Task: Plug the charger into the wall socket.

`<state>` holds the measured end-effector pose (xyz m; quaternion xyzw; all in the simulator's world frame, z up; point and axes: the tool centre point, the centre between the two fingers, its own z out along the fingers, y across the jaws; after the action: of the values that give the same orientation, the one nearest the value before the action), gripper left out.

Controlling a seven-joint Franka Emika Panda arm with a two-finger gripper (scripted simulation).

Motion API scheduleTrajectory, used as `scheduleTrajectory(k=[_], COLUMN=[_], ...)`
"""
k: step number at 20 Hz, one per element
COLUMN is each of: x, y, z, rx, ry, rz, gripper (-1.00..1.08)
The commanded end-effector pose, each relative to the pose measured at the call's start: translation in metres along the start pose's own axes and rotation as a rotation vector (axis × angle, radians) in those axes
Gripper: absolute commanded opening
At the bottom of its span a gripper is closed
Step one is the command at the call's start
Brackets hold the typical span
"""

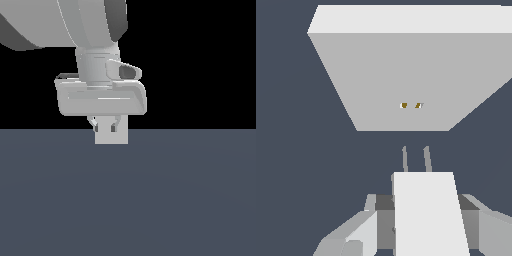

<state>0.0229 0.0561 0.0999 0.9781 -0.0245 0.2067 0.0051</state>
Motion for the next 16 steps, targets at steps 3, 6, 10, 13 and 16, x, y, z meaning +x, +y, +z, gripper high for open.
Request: scheduleTrajectory(k=[3,6,10,13,16], x=[0.007,0.015,0.029,0.037,0.042], y=[0.0,0.0,0.0,0.0,0.0], z=[0.003,0.006,0.013,0.016,0.018], rx=[0.0,0.0,0.0,0.0,0.0], ry=[0.0,0.0,0.0,0.0,0.0], rz=[0.0,0.0,0.0,0.0,0.0], gripper=[-1.0,-1.0,-1.0,-1.0,-1.0])
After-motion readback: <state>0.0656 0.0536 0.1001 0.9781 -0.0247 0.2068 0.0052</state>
